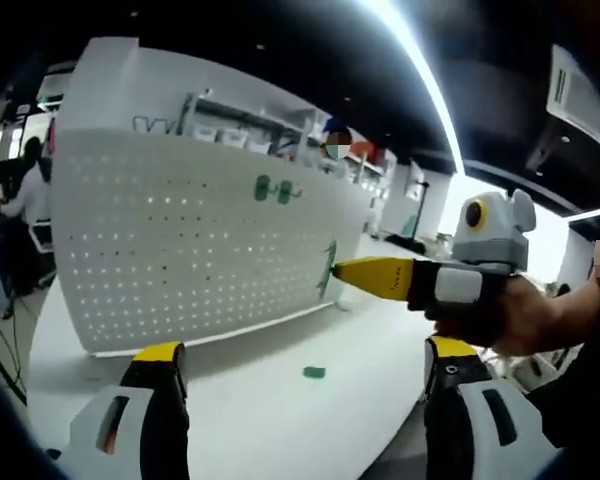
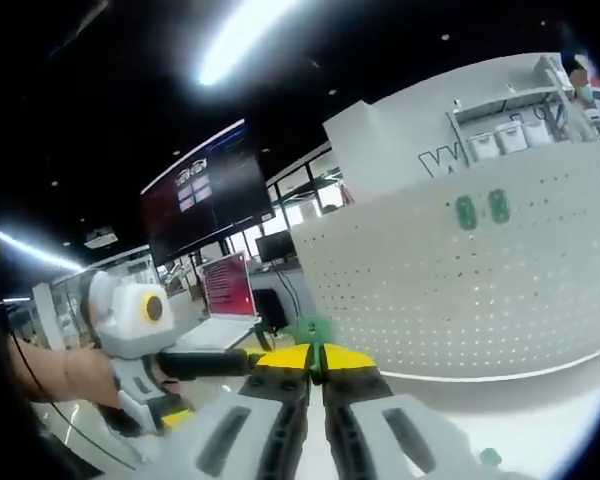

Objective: Insert the hook assembly into the mounting plate slot until the hook locks in place.

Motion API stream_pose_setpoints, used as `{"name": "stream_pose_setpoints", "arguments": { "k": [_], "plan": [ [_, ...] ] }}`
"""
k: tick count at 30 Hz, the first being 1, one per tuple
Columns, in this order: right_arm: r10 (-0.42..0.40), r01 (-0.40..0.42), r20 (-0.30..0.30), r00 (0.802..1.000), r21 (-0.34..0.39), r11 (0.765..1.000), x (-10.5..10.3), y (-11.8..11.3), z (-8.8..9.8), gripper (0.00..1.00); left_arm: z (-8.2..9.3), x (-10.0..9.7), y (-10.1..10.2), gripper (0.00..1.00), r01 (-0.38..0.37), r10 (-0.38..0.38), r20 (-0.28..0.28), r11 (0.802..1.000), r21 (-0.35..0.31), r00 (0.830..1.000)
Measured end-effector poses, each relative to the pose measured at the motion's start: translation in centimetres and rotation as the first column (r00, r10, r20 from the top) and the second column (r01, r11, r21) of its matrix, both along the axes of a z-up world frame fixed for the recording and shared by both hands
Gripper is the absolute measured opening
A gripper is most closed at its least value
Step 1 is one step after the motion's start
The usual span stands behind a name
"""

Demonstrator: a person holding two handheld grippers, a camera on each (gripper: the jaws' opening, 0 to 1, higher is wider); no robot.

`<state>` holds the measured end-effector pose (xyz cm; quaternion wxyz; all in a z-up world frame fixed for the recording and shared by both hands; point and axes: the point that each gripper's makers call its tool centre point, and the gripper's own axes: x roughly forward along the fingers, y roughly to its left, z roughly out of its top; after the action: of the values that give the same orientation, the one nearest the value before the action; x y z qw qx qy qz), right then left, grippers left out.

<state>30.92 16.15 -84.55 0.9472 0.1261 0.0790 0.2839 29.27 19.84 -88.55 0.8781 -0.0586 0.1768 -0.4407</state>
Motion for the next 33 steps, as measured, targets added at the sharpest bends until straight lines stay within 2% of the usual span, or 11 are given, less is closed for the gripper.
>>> {"name": "stream_pose_setpoints", "arguments": {
  "k": [9, 12, 17, 24, 33],
  "plan": [
    [-0.084, 0.086, 0.041, 0.996, -0.051, 0.995, 2.2, -2.6, 0.0, 0.01, 0.2, 0.0, -0.2, 1.0, 0.015, -0.015, -0.001, 1.0, -0.005, 1.0],
    [-0.118, 0.127, 0.082, 0.99, -0.107, 0.986, 3.2, -3.7, 0.0, 0.01, 0.4, 0.0, -0.2, 1.0, 0.012, -0.012, -0.002, 1.0, -0.008, 1.0],
    [-0.199, 0.225, 0.154, 0.968, -0.168, 0.96, 5.3, -6.0, 0.4, 0.01, 0.2, 0.1, 0.0, 1.0, 0.009, -0.009, -0.004, 1.0, 0.003, 1.0],
    [-0.285, 0.32, 0.198, 0.938, -0.181, 0.93, 8.3, -9.0, 0.8, 0.01, -0.5, 0.0, 0.8, 1.0, -0.005, 0.005, -0.02, 1.0, 0.021, 1.0],
    [-0.385, 0.408, 0.177, 0.906, -0.117, 0.906, 10.8, -12.5, 0.9, 0.01, -0.7, 0.7, 2.0, 1.0, -0.05, 0.051, -0.031, 0.999, 0.022, 0.998]
  ]
}}
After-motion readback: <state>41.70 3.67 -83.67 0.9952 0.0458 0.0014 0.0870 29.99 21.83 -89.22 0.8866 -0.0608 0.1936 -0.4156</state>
